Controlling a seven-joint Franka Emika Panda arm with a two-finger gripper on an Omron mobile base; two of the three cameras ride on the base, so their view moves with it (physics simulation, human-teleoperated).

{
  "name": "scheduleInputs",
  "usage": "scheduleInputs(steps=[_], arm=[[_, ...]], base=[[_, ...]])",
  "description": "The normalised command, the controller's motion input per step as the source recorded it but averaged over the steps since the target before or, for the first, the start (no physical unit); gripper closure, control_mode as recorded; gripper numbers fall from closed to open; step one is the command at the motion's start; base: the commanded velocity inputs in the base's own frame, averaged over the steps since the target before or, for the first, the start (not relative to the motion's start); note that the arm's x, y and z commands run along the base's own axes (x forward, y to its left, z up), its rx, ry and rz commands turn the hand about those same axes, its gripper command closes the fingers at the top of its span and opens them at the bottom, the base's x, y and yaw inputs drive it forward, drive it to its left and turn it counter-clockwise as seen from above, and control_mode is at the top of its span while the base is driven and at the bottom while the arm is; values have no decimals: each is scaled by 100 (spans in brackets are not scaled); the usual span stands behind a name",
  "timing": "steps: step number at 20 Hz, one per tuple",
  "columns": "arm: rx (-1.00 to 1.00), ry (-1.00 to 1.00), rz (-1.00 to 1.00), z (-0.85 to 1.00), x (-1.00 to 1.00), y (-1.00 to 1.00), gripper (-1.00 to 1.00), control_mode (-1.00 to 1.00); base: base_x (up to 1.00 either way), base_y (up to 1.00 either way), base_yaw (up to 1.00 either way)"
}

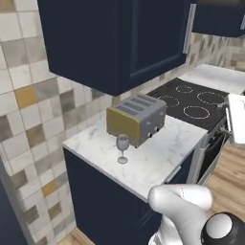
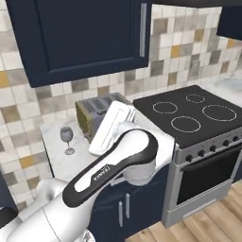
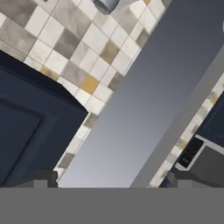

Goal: Retrieve the wine glasses from the counter and place one next to each plate.

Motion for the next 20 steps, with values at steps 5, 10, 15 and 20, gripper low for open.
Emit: scheduleInputs(steps=[5, 10, 15, 20], arm=[[0, 0, 0, 0, 0, 0, -100, 100], [0, 0, 0, 0, 0, 0, -100, 100], [0, 0, 0, 0, 0, 0, -100, 100], [0, 0, 0, 0, 0, 0, -100, 100]], base=[[-69, 49, 0], [-14, 43, 0], [20, 39, -32], [-9, 84, -66]])
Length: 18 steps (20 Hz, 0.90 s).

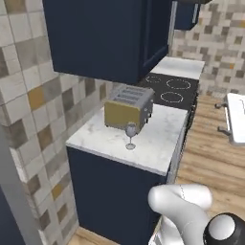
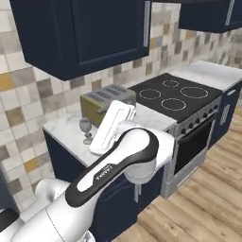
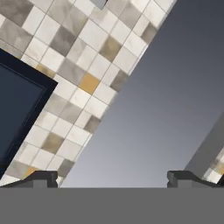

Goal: Retrieve the wine glasses from the counter and place one next to each plate.

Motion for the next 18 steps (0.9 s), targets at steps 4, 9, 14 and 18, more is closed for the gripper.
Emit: scheduleInputs(steps=[4, 9, 14, 18], arm=[[0, 0, 0, 0, 0, 0, -100, 100], [0, 0, 0, 0, 0, 0, -100, 100], [0, 0, 0, 0, 0, 0, -100, 100], [0, 0, 0, 0, 0, 0, -100, 100]], base=[[-22, 88, -66], [-8, 98, -56], [-4, 87, -27], [-16, 6, -14]])
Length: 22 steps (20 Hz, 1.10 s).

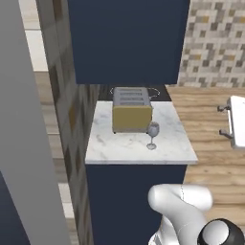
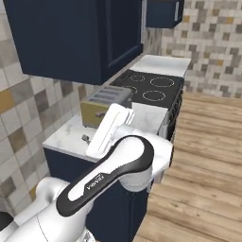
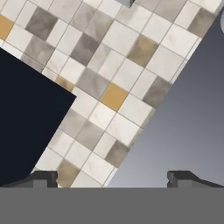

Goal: Retrieve the wine glasses from the counter and place one next to each plate.

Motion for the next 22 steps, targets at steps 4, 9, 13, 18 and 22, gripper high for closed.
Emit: scheduleInputs(steps=[4, 9, 13, 18, 22], arm=[[0, 0, 0, 0, 0, 0, -100, 100], [0, 0, 0, 0, 0, 0, -100, 100], [0, 0, 0, 0, 0, 0, -100, 100], [0, 0, 0, 0, 0, 0, -100, 100], [0, 0, 0, 0, 0, 0, -100, 100]], base=[[-1, -3, -20], [18, 10, -31], [4, 18, -26], [9, 8, -4], [55, 4, -1]])
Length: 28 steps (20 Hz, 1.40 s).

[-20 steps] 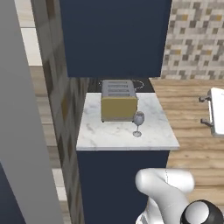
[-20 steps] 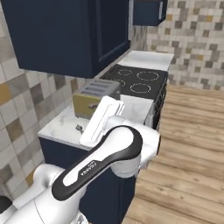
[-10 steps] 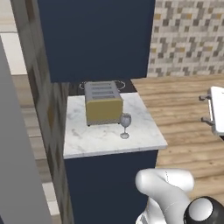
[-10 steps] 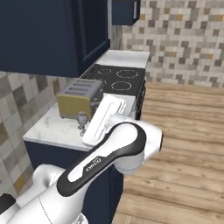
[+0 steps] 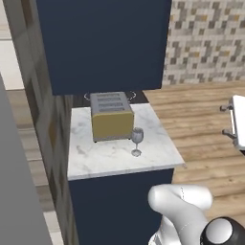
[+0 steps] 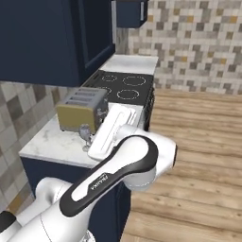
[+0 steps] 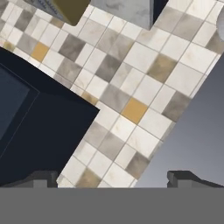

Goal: Retrieve the wine glasses from the counter and place one next to each plate.

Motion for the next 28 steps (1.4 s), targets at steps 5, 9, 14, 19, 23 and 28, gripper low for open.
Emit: scheduleInputs(steps=[5, 9, 14, 19, 23, 28], arm=[[0, 0, 0, 0, 0, 0, -100, 100], [0, 0, 0, 0, 0, 0, -100, 100], [0, 0, 0, 0, 0, 0, -100, 100], [0, 0, 0, 0, 0, 0, -100, 100], [0, 0, 0, 0, 0, 0, -100, 100], [0, 0, 0, 0, 0, 0, -100, 100]], base=[[42, 7, 0], [0, 9, 0], [34, 16, 2], [42, 4, 10], [3, 0, 8], [-1, 4, 7]])
